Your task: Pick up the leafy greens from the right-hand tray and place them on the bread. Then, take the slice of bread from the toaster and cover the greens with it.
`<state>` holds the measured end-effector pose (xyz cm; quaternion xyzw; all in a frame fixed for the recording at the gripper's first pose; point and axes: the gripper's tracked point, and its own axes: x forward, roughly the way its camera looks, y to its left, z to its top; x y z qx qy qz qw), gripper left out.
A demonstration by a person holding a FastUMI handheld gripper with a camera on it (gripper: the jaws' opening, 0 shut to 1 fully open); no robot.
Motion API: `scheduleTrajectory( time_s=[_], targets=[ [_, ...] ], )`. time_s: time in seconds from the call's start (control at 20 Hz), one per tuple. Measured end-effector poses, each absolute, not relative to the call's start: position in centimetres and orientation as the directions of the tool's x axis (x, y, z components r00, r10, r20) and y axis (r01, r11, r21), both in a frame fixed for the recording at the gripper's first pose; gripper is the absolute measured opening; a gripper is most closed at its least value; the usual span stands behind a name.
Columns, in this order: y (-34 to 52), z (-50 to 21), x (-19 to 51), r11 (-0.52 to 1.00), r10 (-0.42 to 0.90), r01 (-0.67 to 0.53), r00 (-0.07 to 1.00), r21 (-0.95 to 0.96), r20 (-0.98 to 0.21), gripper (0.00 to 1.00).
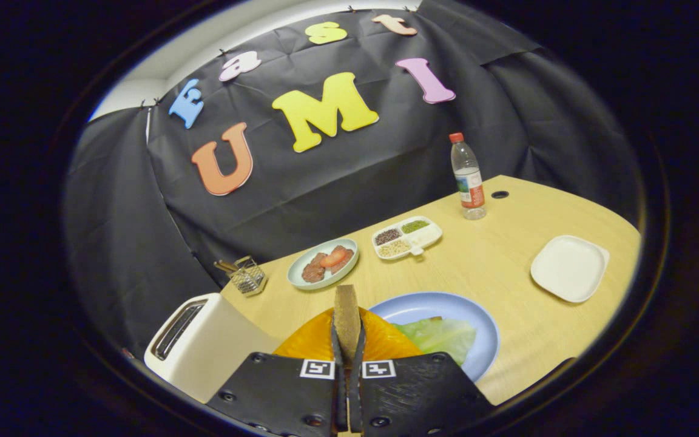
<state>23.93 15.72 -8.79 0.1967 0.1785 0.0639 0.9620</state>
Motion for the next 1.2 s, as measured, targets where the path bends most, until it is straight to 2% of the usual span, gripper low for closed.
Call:
scheduleTrajectory(
  time_s=[0.35, 0.45, 0.5, 0.65, 0.7, 0.8, 0.95, 1.2],
  targets=[
    [13.3, -11.4, 24.5, 0.934, 0.159, -0.021, 0.919, 0.357, -0.36, 0.04],
    [12.6, -11.7, 24.6, 0.937, 0.155, -0.018, 0.917, 0.349, -0.368, 0.14],
    [12.1, -12.1, 24.8, 0.94, 0.143, -0.007, 0.915, 0.341, -0.376, 0.14],
    [10.6, -13.1, 24.9, 0.941, 0.145, 0.001, 0.904, 0.34, -0.403, 0.29],
    [10.1, -13.5, 25.2, 0.943, 0.135, 0.011, 0.901, 0.331, -0.412, 0.3],
    [8.9, -13.8, 25.3, 0.952, 0.112, 0.024, 0.9, 0.305, -0.422, 0.41],
    [7.9, -13.9, 25.2, 0.957, 0.097, 0.033, 0.9, 0.288, -0.424, 0.44],
    [5.4, -9.6, 22.0, 0.981, 0.046, 0.017, 0.947, 0.194, -0.317, 0.74]
  ],
)
